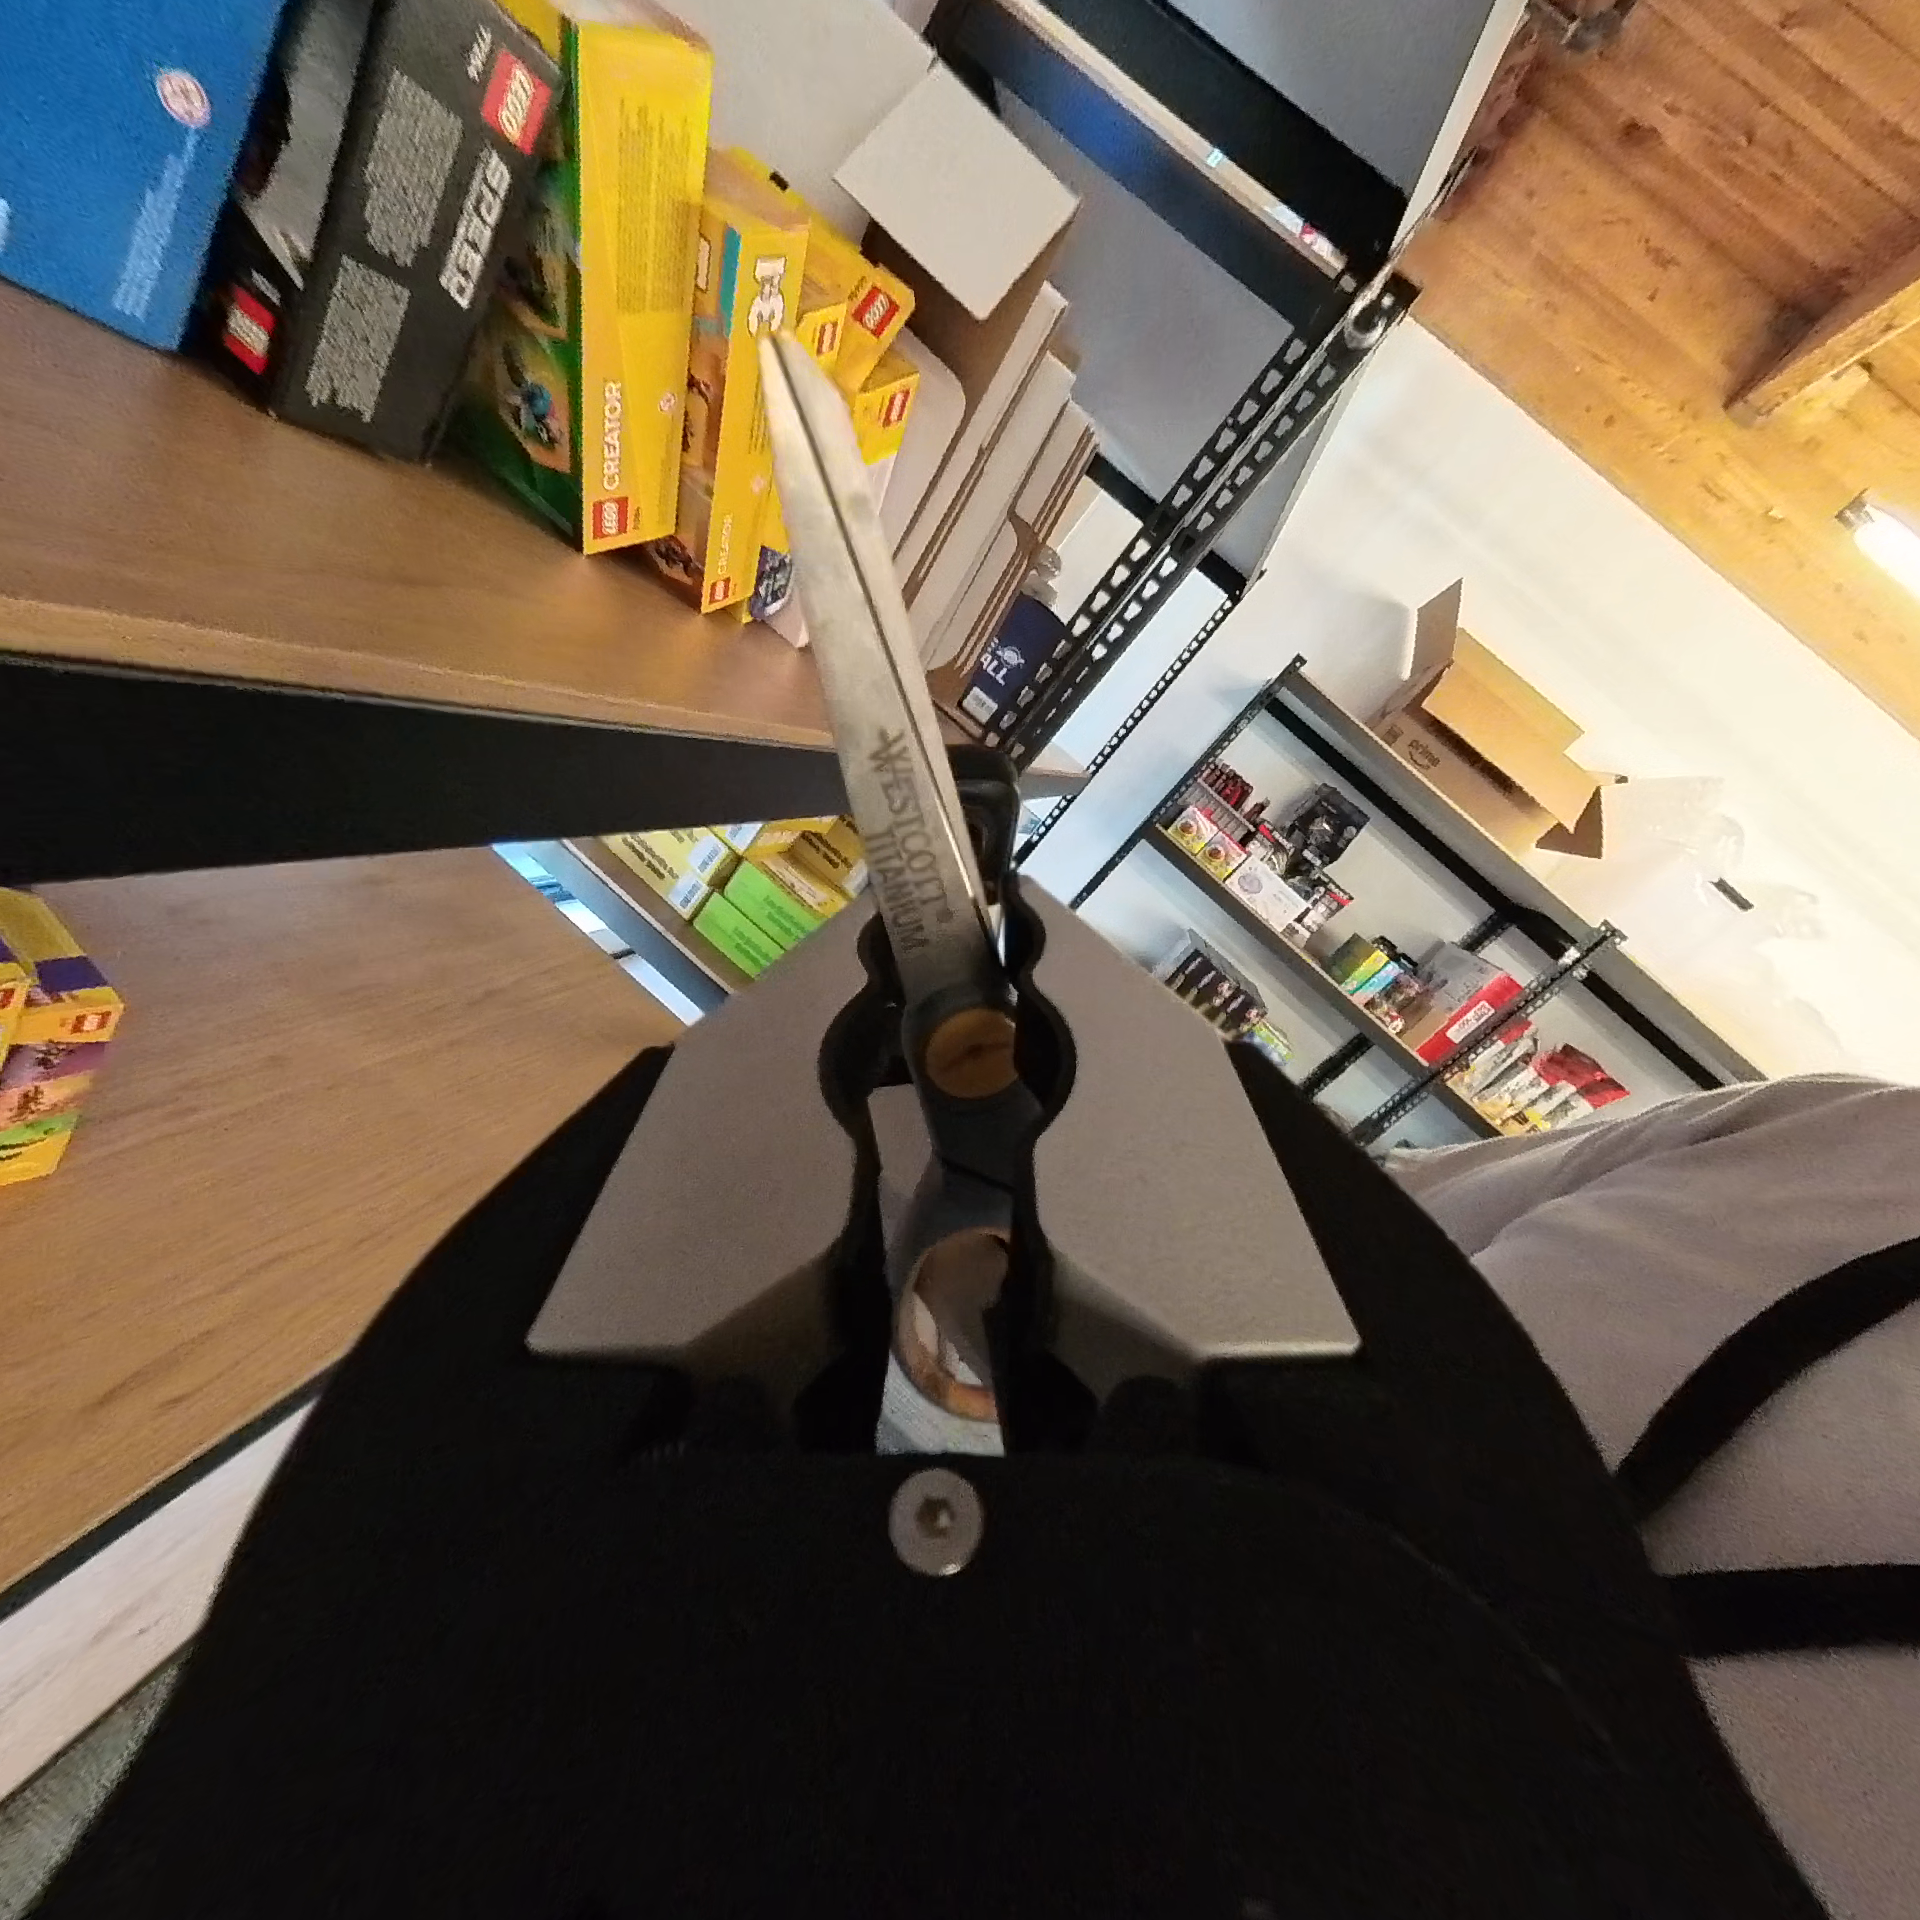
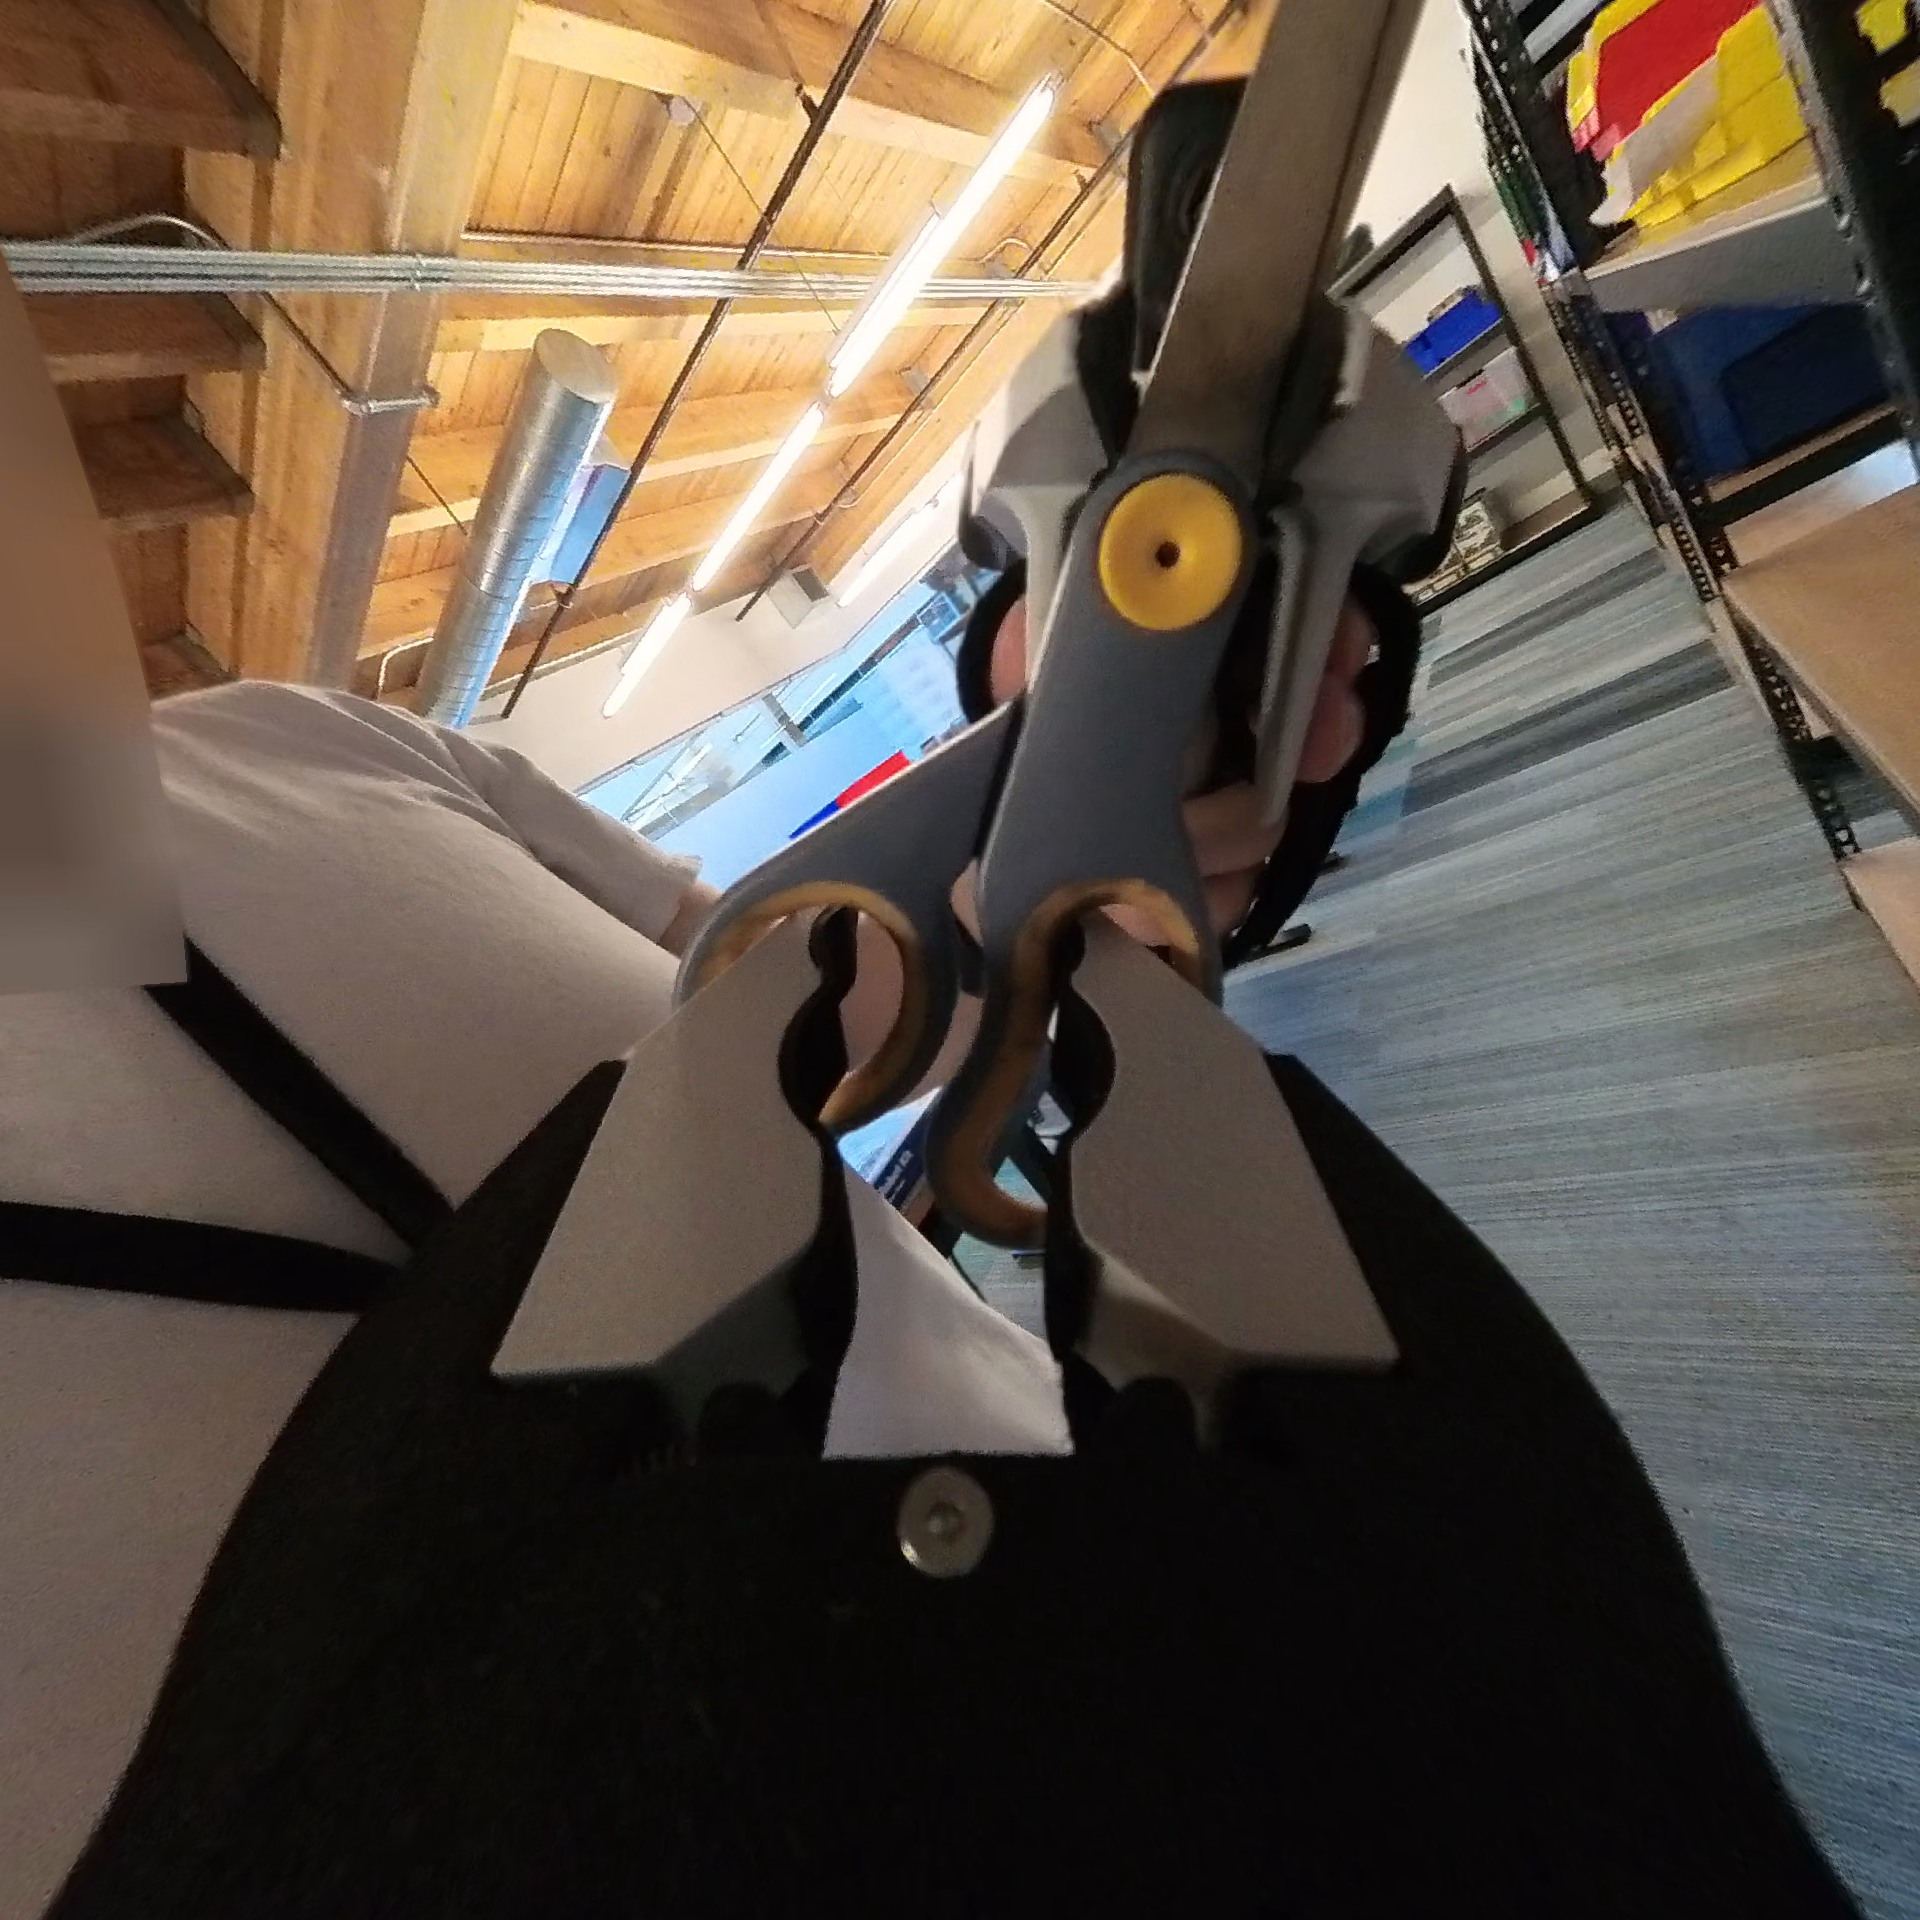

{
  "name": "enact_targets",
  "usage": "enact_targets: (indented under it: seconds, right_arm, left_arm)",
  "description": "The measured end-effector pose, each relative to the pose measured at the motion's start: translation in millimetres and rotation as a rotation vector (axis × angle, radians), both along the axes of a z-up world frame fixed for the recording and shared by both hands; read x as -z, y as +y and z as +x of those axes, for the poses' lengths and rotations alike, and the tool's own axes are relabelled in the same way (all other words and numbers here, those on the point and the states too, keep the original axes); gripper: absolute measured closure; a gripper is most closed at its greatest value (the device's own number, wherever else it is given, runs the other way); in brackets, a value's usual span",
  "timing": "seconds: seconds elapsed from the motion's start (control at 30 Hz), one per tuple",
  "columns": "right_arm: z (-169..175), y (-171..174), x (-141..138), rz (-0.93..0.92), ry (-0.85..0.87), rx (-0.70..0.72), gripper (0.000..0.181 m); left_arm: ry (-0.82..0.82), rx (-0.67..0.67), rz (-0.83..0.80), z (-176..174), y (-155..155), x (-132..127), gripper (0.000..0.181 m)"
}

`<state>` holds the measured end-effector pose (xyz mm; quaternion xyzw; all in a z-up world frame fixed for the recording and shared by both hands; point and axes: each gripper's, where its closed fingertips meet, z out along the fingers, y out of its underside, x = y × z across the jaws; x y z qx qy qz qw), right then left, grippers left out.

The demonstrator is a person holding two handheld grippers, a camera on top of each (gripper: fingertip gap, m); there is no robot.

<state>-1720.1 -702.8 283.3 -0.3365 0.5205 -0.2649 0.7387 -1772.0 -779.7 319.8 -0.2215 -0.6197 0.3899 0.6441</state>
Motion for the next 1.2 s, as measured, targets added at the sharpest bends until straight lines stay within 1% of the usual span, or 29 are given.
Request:
enact_targets:
  seconds: [0.07, 0.13, 0.3, 0.43, 0.6, 0.67, 0.7, 0.73, 0.77, 0.87, 0.97, 1.03, 1.07, 1.13, 1.2]
  right_arm:
    - [1.5, 0.1, -4.9, -0.005, 0.004, -0.011, 0.147]
    - [4.1, -0.8, -11.9, 0.005, -0.004, -0.015, 0.141]
    - [8.9, -0.3, -22.9, -0.003, -0.026, -0.026, 0.141]
    - [12.7, 1.7, -26.5, 0.008, -0.052, -0.035, 0.138]
    - [19.5, 3.6, -26.2, 0.012, -0.056, -0.034, 0.135]
    - [20.9, 6.0, -25.9, 0.013, -0.052, -0.054, 0.135]
    - [22.1, 2.8, -24.8, 0.013, -0.047, -0.033, 0.139]
    - [22.0, -1.0, -24.4, 0.006, -0.048, -0.007, 0.146]
    - [21.4, -2.7, -24.9, 0.005, -0.052, 0.002, 0.147]
    - [17.3, -7.5, -28.3, -0.013, -0.055, 0.029, 0.147]
    - [11.3, -18.2, -26.5, -0.044, 0.004, 0.089, 0.146]
    - [3.8, -24.2, -24.6, -0.06, 0.049, 0.117, 0.147]
    - [0.5, -27.8, -21.9, -0.076, 0.088, 0.142, 0.147]
    - [-6.6, -34.5, -19.3, -0.115, 0.153, 0.2, 0.146]
    - [-12.2, -36.7, -23.7, -0.12, 0.177, 0.219, 0.147]
  left_arm:
    - [0.003, -0.009, -0.013, 2.3, -1.1, -5.4, 0.165]
    - [0.002, -0.023, -0.029, 4.0, -1.9, -11.3, 0.164]
    - [0.003, -0.04, -0.06, 8.5, -1.5, -23.2, 0.163]
    - [-0.009, -0.054, -0.088, 10.4, 0.5, -25.7, 0.162]
    - [-0.013, -0.037, -0.086, 12.5, 3.7, -24.5, 0.162]
    - [-0.015, -0.024, -0.085, 13.4, 4.9, -23.9, 0.161]
    - [-0.022, -0.026, -0.086, 13.9, 4.5, -23.0, 0.161]
    - [-0.029, -0.036, -0.09, 15.2, 3.1, -22.6, 0.158]
    - [-0.037, -0.046, -0.099, 16.3, 2.1, -22.5, 0.153]
    - [-0.046, -0.082, -0.123, 23.1, -1.9, -24.1, 0.137]
    - [-0.041, -0.123, -0.132, 38.4, -7.8, -24.5, 0.122]
    - [-0.08, -0.189, -0.163, 60.0, -19.4, -19.6, 0.118]
    - [-0.118, -0.259, -0.191, 76.7, -31.8, -16.1, 0.116]
    - [-0.225, -0.436, -0.26, 117.3, -67.0, -11.0, 0.109]
    - [-0.381, -0.583, -0.337, 155.4, -109.6, -8.7, 0.097]
